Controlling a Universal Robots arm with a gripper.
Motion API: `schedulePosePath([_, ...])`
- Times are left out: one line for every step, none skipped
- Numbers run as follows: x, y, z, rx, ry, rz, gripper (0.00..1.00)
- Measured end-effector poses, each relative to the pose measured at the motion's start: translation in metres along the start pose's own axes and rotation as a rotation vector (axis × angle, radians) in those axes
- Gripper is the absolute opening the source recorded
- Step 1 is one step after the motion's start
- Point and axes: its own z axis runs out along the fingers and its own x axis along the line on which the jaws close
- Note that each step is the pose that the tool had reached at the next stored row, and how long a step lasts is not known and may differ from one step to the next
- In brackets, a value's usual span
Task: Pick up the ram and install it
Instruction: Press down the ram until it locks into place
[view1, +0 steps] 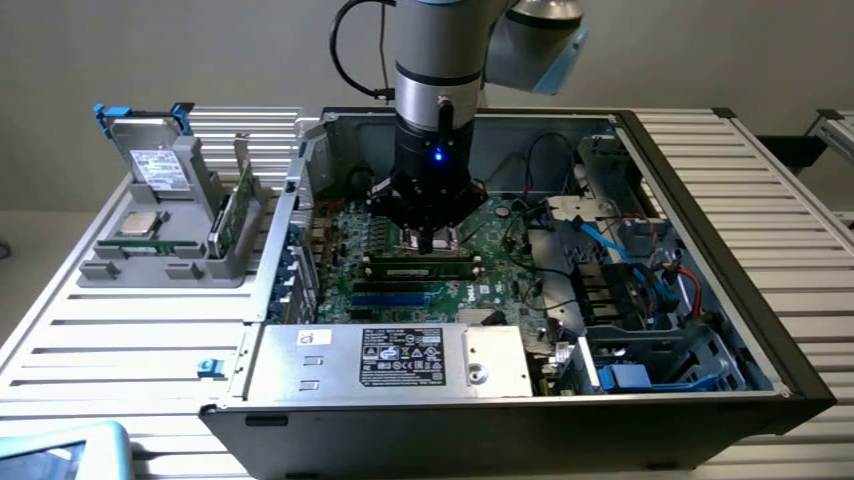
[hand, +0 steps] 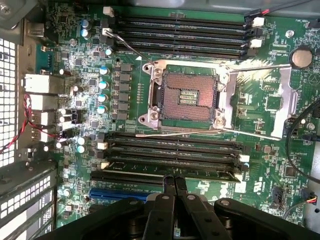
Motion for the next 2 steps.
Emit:
schedulePosePath([0.0000,0.0000,0.0000,0.0000,0.0000,0.000,0.11])
schedulePosePath([0.0000,0.0000,0.0000,0.0001,0.0000,0.000,0.11])
